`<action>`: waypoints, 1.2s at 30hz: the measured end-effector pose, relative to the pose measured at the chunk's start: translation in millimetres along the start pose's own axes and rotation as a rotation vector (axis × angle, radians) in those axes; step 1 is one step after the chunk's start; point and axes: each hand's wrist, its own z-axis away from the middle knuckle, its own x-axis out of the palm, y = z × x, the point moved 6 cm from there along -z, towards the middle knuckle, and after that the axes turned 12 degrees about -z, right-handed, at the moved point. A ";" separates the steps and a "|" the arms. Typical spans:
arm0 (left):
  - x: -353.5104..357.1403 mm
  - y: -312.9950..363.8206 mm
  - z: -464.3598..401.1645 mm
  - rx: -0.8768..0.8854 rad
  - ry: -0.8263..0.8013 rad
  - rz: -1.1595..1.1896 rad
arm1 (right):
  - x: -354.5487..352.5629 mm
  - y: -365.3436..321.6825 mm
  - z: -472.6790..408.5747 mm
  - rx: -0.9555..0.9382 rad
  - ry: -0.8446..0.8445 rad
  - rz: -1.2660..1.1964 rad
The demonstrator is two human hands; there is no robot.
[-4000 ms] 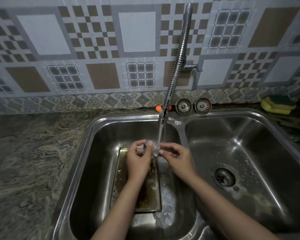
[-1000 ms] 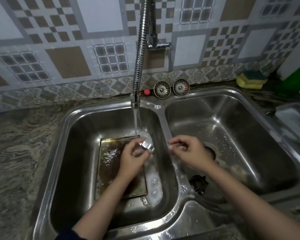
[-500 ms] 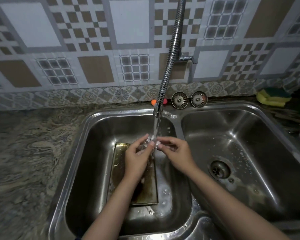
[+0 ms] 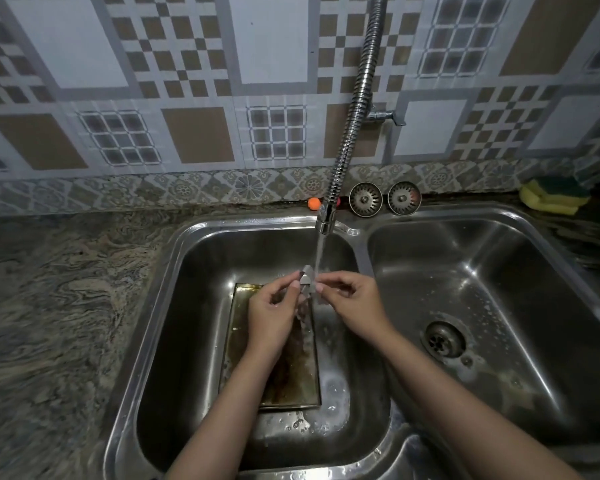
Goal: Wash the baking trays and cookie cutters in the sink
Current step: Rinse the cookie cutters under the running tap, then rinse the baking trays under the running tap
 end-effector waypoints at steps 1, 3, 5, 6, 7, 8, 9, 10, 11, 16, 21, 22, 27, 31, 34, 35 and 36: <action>-2.4 0.4 -1.2 0.008 0.007 -0.018 | 2.2 -0.4 -0.6 0.005 -0.003 -0.009; -4.0 0.4 -3.2 0.005 0.003 -0.034 | 5.4 -1.2 -1.3 0.015 -0.005 -0.026; -0.5 0.5 -4.5 -0.003 -0.026 -0.044 | 2.6 0.7 -1.9 0.022 0.010 -0.027; 2.2 1.0 -4.6 -0.007 -0.041 -0.050 | -1.1 2.0 -1.9 0.021 0.024 -0.022; 5.5 0.3 -5.0 -0.011 -0.058 -0.053 | -5.7 3.3 -1.4 0.025 0.041 -0.021; 9.5 1.2 -4.6 -0.012 -0.081 -0.061 | -10.7 4.0 -0.7 0.032 0.057 -0.023; 14.0 1.6 -4.4 -0.015 -0.104 -0.067 | -15.5 4.4 0.1 0.041 0.071 -0.032; 18.2 2.4 -4.0 -0.019 -0.122 -0.074 | -19.9 3.8 1.2 0.046 0.085 -0.044; 22.1 3.7 -3.1 -0.017 -0.134 -0.074 | -24.2 2.8 2.5 0.046 0.098 -0.058; 34.6 14.0 1.9 0.031 -0.169 -0.082 | -37.3 -0.1 6.9 0.027 0.139 -0.056; 20.5 10.5 -1.2 0.010 -0.123 -0.072 | -24.3 -5.6 5.6 0.017 0.100 -0.035; 15.7 10.1 -0.9 0.002 -0.114 -0.063 | -20.1 -6.2 4.6 0.014 0.089 -0.025; -18.7 -8.4 1.9 -0.045 -0.027 -0.164 | -12.4 -26.4 6.3 -0.054 0.075 0.007; -47.0 -58.2 -1.2 -0.210 -0.051 -0.567 | -43.4 -67.0 23.4 -0.181 0.128 -0.038; -70.3 -102.6 -4.3 -0.347 -0.118 -1.006 | -91.8 -72.5 41.2 -0.153 0.191 0.075; -73.4 -107.6 -3.2 -0.358 -0.122 -1.078 | -109.6 -66.7 47.7 -0.102 0.208 0.139; -74.7 -107.7 -2.3 -0.349 -0.116 -1.117 | -128.8 -56.1 54.3 -0.037 0.229 0.234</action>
